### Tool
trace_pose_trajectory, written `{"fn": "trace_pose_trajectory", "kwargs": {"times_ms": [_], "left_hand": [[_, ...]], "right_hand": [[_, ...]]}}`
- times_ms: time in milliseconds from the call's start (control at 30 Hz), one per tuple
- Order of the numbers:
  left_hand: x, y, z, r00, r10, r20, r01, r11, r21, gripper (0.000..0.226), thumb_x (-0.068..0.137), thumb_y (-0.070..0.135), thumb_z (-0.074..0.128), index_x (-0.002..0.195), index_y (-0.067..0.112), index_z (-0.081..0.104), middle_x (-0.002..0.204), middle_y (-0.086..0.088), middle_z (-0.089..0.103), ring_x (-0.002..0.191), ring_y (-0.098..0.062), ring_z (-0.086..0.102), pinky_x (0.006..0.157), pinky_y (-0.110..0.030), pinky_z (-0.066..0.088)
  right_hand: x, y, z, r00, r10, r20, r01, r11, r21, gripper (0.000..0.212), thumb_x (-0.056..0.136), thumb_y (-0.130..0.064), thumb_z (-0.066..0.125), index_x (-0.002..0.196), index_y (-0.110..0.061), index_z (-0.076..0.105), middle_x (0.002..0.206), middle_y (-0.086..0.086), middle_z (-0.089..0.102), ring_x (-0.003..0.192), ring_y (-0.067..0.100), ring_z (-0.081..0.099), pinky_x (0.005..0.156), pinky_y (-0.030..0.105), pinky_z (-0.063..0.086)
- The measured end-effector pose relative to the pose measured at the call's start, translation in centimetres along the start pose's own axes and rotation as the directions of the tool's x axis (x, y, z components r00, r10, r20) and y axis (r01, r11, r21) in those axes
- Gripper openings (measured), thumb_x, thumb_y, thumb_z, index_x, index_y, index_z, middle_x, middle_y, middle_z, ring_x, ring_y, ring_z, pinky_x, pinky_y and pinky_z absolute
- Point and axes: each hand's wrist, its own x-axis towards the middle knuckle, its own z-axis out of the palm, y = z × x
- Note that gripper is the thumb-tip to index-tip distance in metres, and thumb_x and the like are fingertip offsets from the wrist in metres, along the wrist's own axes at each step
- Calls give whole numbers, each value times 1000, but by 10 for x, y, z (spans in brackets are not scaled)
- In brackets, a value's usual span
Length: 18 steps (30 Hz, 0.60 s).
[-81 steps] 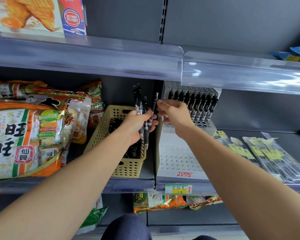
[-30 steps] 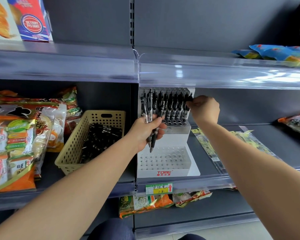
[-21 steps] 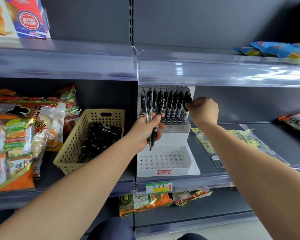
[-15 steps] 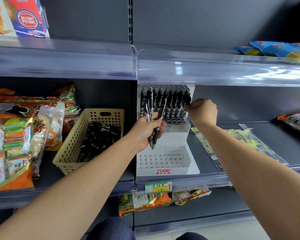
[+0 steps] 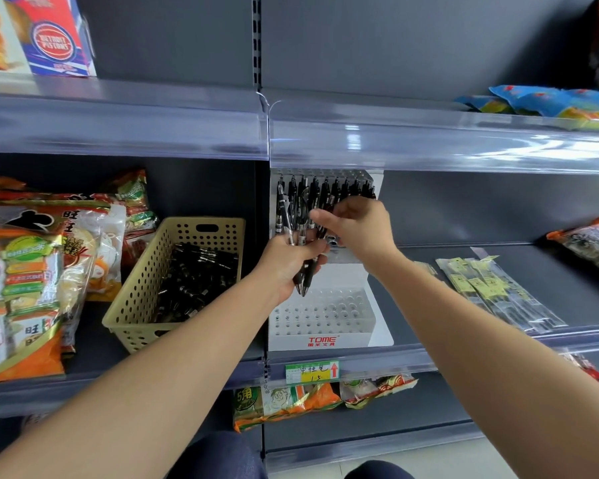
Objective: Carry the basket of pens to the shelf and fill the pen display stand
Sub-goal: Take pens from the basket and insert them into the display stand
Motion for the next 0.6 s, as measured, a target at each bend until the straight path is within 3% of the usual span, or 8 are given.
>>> {"fn": "trace_pose_trajectory", "kwargs": {"times_ms": [100,200,267,367,433,500,600], "left_hand": [[1,-1,-2,1000,6,-6,-6,1000,14,11,90,1,60,94,11,63,74,-1,70,71,-18,66,72,-32,52],[4,-3,-4,997,43,-72,-37,996,78,14,94,8,57,108,8,61,92,-4,68,85,-18,64,80,-33,54],[5,-3,-5,987,90,-135,-65,981,185,19,95,16,57,113,8,60,87,-2,67,75,-13,62,67,-25,51],[3,-1,-6,982,91,-168,-43,962,271,19,94,29,59,103,13,57,61,1,51,46,-10,39,40,-22,29],[0,3,-6,991,38,-128,0,959,284,32,90,48,59,91,17,51,56,5,37,42,-9,28,38,-21,21],[-1,6,-5,997,-25,-67,42,962,271,45,88,64,47,93,20,54,54,7,31,44,-9,24,41,-22,18],[3,6,-5,997,-65,-41,71,982,174,39,99,49,33,106,19,56,59,3,30,49,-11,22,48,-25,14]], "right_hand": [[3,-1,-4,991,117,67,-122,990,76,29,73,-34,81,85,-11,67,70,-1,66,53,10,55,41,17,41],[7,0,-10,988,142,54,-148,982,119,26,84,-24,72,102,-6,68,78,3,68,55,12,60,44,19,46],[10,-1,-15,993,120,7,-119,982,145,25,88,-19,68,107,-3,67,75,4,65,56,14,60,52,24,53],[19,-1,-25,993,58,-108,-49,995,82,20,90,-21,65,105,-10,69,76,6,67,65,22,64,69,42,60],[25,0,-29,982,-6,-189,4,1000,-10,14,89,-25,64,97,-19,72,76,7,69,73,28,68,74,48,58],[27,1,-33,970,-62,-237,35,993,-115,12,87,-29,63,91,-22,73,72,4,68,75,29,69,76,45,57],[26,1,-37,952,-120,-281,71,981,-178,15,87,-28,64,94,-20,75,75,5,71,77,25,69,79,35,55]]}}
